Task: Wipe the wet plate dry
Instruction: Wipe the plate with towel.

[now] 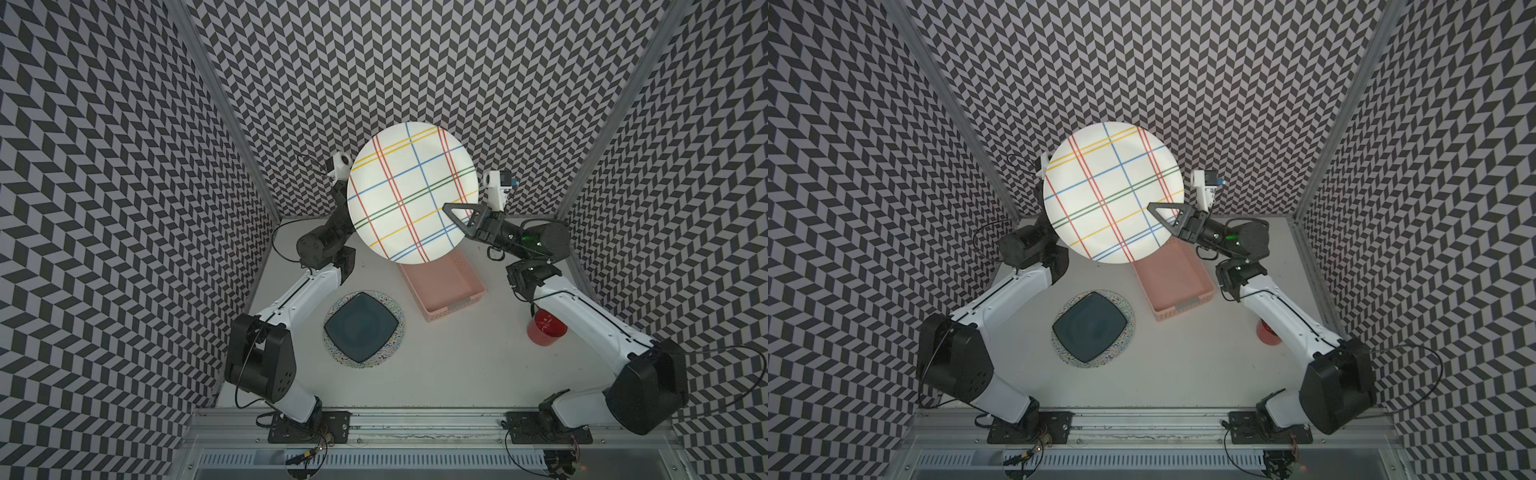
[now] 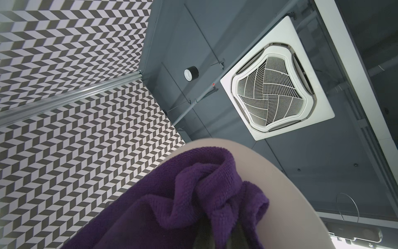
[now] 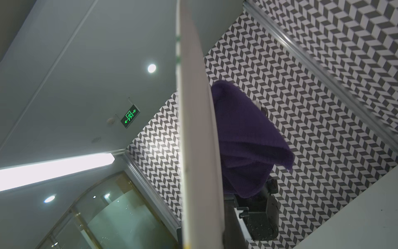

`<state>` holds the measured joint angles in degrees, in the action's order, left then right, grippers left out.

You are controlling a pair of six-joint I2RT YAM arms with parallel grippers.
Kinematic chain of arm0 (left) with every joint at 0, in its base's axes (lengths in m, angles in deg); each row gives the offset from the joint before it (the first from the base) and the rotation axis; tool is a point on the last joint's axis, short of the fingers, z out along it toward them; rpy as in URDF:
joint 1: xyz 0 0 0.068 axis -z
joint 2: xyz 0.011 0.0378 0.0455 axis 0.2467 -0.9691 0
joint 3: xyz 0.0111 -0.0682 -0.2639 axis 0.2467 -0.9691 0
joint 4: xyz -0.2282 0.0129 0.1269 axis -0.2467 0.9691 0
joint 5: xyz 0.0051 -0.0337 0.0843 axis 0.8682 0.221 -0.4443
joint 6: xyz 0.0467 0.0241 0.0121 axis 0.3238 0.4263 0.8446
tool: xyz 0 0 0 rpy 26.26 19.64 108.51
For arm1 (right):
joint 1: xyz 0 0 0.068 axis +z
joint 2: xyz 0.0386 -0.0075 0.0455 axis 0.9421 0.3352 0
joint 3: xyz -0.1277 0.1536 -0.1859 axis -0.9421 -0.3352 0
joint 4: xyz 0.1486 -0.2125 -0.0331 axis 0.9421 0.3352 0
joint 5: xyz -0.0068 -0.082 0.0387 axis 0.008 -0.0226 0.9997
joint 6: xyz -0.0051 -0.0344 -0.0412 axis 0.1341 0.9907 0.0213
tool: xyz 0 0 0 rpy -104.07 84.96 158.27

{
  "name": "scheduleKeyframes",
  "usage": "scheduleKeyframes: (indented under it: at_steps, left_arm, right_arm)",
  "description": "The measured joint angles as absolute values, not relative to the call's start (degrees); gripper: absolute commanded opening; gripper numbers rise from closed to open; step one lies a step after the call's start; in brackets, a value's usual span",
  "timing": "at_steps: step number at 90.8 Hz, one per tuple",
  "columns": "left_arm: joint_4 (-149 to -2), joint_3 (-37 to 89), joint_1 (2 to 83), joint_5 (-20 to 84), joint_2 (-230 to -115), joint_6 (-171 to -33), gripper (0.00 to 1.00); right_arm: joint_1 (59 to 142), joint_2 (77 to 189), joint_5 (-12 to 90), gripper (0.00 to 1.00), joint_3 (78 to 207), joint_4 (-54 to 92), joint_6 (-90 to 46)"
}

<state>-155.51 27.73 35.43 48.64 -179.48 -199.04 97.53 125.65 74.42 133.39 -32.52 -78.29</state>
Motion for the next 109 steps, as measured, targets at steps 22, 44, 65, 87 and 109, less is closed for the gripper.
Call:
scheduleKeyframes:
  at_steps: [22,44,65,87,109]
  left_arm:
    - [-155.2,32.5,43.1,48.7,-181.4,-197.0,0.0]
    - [-152.0,33.1,48.2,52.0,-182.6,-193.7,0.0]
    - [-151.0,27.7,41.9,53.4,-180.4,-192.4,0.0]
    - [-139.8,22.7,32.2,59.7,-169.5,-177.2,0.0]
    - [-98.4,30.6,34.0,54.8,-165.8,-132.8,0.0]
  right_arm:
    - [98.4,128.1,75.6,0.0,141.9,-32.7,-75.4]
    - [90.2,131.6,73.7,0.0,151.9,-37.5,-81.0]
    - [81.0,126.4,70.7,0.0,142.3,-34.3,-82.9]
    - [77.2,122.8,66.4,0.0,130.2,-23.1,-78.9]
    - [82.9,120.8,64.6,0.0,127.1,-9.3,-70.5]
